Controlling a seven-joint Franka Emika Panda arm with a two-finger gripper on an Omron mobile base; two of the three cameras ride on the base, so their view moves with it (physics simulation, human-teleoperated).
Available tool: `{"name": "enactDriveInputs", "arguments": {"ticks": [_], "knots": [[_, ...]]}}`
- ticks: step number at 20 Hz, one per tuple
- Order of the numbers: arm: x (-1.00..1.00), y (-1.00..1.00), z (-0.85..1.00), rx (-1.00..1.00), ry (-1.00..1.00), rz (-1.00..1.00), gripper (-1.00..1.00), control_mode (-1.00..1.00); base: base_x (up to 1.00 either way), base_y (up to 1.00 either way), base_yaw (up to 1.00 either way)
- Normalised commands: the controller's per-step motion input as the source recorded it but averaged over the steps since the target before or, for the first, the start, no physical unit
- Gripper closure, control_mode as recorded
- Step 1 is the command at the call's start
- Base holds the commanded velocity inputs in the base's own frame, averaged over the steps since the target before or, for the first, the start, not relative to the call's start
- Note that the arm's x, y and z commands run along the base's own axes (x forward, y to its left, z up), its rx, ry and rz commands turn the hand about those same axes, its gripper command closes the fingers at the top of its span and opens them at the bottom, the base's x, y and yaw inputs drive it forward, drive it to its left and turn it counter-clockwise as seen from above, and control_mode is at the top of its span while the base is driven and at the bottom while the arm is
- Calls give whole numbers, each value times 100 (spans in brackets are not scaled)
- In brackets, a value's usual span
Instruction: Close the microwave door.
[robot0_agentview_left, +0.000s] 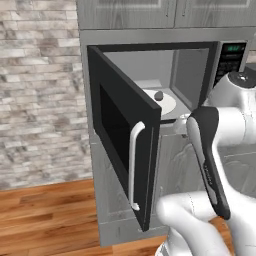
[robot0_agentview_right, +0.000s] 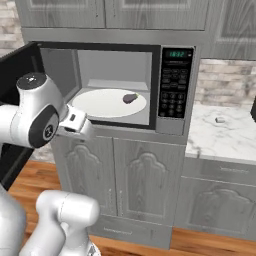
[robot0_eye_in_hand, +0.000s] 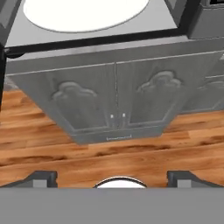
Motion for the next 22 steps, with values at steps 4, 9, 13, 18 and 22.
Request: {"name": "enactDriveInputs", "arguments": {"ticks": [4, 9, 13, 18, 22], "knots": [[-100, 0, 36, 0, -28, -22, -100, -100, 0, 0, 0], [-100, 0, 30, 0, -30, -21, -100, -100, 0, 0, 0], [-100, 0, 34, 0, -32, -19, -100, -100, 0, 0, 0], [-96, 6, 20, 0, -25, -14, -100, -100, 0, 0, 0], [-73, 38, 1, -4, -16, -10, -100, -100, 0, 0, 0]]}}
